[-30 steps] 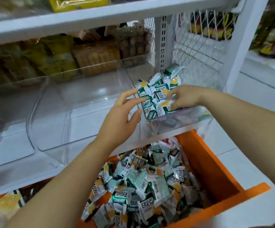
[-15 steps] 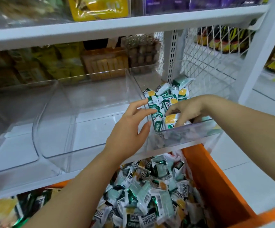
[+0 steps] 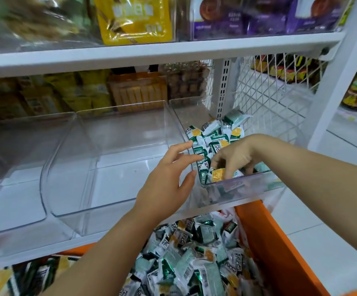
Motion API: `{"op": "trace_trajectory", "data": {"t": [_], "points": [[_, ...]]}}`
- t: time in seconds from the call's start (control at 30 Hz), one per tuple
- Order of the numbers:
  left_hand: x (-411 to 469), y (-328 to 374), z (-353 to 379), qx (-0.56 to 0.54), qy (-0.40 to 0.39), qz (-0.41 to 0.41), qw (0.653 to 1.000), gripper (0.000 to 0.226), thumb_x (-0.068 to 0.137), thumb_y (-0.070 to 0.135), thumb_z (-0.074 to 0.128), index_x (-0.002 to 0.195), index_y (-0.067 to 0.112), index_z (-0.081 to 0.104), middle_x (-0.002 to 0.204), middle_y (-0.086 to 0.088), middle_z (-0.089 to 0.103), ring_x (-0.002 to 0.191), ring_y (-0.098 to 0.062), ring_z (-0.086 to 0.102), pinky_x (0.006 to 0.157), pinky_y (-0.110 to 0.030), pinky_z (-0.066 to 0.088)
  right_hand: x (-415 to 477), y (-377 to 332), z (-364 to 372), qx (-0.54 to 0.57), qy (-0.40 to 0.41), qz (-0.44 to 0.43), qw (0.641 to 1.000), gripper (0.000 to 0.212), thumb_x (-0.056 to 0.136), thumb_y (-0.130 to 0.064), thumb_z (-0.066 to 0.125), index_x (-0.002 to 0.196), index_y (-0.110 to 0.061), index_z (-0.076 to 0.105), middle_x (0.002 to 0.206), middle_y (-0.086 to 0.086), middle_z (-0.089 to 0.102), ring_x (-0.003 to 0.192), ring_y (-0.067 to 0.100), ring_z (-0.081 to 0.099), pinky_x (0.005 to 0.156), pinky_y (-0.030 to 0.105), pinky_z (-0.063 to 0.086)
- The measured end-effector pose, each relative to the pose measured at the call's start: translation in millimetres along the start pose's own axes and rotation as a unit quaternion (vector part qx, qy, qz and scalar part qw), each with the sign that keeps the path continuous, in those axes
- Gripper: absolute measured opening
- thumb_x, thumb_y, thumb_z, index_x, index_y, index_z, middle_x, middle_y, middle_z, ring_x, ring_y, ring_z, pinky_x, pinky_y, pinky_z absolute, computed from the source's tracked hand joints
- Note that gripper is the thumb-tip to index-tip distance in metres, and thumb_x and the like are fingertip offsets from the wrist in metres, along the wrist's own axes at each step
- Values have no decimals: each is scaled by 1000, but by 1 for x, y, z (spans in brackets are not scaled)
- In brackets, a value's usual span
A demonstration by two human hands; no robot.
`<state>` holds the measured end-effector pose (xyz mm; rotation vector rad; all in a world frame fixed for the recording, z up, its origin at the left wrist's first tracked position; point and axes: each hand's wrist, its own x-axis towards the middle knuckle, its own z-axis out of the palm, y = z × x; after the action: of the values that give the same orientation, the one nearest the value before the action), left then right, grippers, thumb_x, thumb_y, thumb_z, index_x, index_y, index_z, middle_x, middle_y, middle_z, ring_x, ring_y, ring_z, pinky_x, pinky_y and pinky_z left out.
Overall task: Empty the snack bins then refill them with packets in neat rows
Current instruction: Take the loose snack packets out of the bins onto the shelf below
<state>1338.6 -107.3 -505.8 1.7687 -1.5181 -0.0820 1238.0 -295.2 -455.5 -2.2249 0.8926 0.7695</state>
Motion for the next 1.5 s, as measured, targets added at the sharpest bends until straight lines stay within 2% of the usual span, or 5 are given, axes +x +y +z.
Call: {"op": "trace_trajectory", "data": {"t": [0.13, 0.47, 0.93, 1.17, 1.5], "points": [[1, 1, 0, -5, -1, 1, 1000, 33, 95, 22, 55, 125, 36, 58, 145, 19, 33, 123, -3, 45, 98, -34, 48, -2, 9, 2, -31, 55, -68, 996, 40, 70, -13, 82, 95, -22, 51, 88, -5, 40, 65, 13, 39, 47, 25, 43], [1, -1, -1, -3, 0, 9, 1000, 32, 96, 22, 54, 126, 33, 58, 145, 19, 33, 113, 9, 42, 97, -30, 48, -80, 39, 23, 66, 397, -235, 885, 46, 69, -18, 81, 102, -29, 52, 104, -7, 56, 95, 21, 59, 83, 32, 47], [-44, -18, -42, 190, -8, -20, 981, 32, 97, 30, 48, 128, 30, 56, 130, 9, 51, 92, -19, 65, 72, -40, 54, -51, 26, 165, -39, 181, -233, 955, 56, 73, -34, 78, 123, -25, 54, 118, -5, 53, 109, 13, 49, 93, 30, 41], [-50, -25, -44, 202, -17, 2, 979, 40, 95, 35, 33, 117, 25, 66, 114, 6, 65, 86, -22, 66, 68, -34, 51, -12, 2, 191, -26, 251, -224, 941, 61, 88, -32, 66, 142, -26, 38, 144, -5, 38, 130, 12, 35, 106, 22, 30], [-49, -27, -37, 199, 17, 33, 979, 46, 94, 36, 28, 116, 24, 65, 100, 4, 70, 71, -26, 66, 62, -36, 54, -76, -5, 113, 162, 423, -307, 837, 22, 85, -9, 67, 88, -31, 65, 80, -13, 66, 76, 2, 60, 67, 9, 45]]}}
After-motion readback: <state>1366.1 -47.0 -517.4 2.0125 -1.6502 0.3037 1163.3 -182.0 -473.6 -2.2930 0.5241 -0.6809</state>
